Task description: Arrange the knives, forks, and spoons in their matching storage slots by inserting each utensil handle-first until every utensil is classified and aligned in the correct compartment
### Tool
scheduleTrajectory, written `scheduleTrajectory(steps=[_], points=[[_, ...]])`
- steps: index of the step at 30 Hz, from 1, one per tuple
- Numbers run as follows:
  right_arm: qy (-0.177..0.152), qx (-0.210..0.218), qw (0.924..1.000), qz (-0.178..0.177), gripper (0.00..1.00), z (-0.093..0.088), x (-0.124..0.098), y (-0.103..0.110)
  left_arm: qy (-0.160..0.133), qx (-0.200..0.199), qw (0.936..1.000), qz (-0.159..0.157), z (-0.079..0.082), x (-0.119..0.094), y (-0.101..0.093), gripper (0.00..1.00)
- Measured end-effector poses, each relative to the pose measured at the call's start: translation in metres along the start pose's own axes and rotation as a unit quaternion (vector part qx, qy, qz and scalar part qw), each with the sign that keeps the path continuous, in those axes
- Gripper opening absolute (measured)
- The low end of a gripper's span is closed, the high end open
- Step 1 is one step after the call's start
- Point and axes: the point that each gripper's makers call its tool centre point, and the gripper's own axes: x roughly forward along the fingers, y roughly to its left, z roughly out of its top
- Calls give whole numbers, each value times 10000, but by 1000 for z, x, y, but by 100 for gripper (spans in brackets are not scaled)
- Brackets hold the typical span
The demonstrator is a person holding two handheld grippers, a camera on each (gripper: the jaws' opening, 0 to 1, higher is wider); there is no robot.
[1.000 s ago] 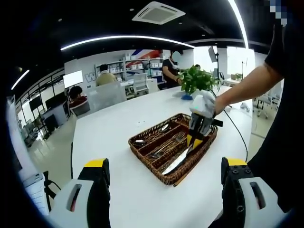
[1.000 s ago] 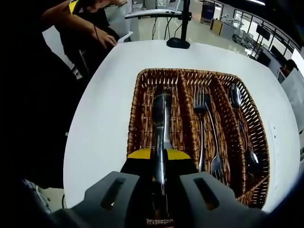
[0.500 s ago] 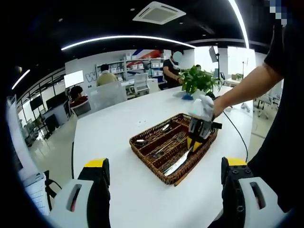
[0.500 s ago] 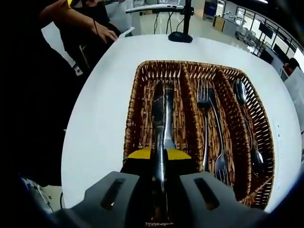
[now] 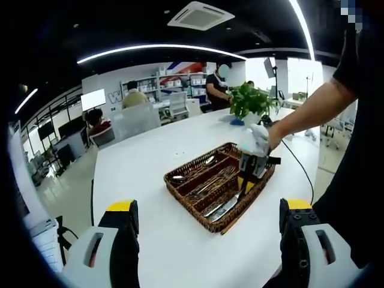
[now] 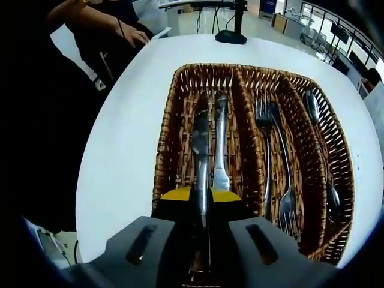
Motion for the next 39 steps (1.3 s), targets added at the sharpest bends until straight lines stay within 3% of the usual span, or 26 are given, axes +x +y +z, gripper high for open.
scheduleTrajectory(steps=[1, 2, 4, 9, 21, 27, 34, 39], points=[[-22, 56, 10000, 60, 8, 1, 1, 2, -3, 5, 10000, -5, 0, 0, 0, 100], [274, 218, 9994, -25, 8, -9, 2, 0, -8, 7, 10000, -6, 1, 1, -1, 100], [122, 71, 9999, 31, 8, -3, 1, 1, -22, -2, 10000, -8, 2, 1, 0, 100], [113, -25, 9999, 1, 10, -4, -1, 0, -6, -2, 10000, -3, 0, 2, 0, 100], [-459, 409, 9981, -43, 28, 20, -30, -4, -19, 22, 10000, -83, 2, 9, -4, 100], [-910, 721, 9929, -264, 40, 30, -53, -7, -93, -3, 9998, -154, 3, 18, -5, 100], [-1186, 829, 9866, -748, 52, 30, -82, -14, -135, 31, 9995, -299, 5, 27, -11, 100], [-1386, 1117, 9745, -1365, 71, 27, -106, -22, -179, 84, 9990, -392, 8, 32, -15, 100]])
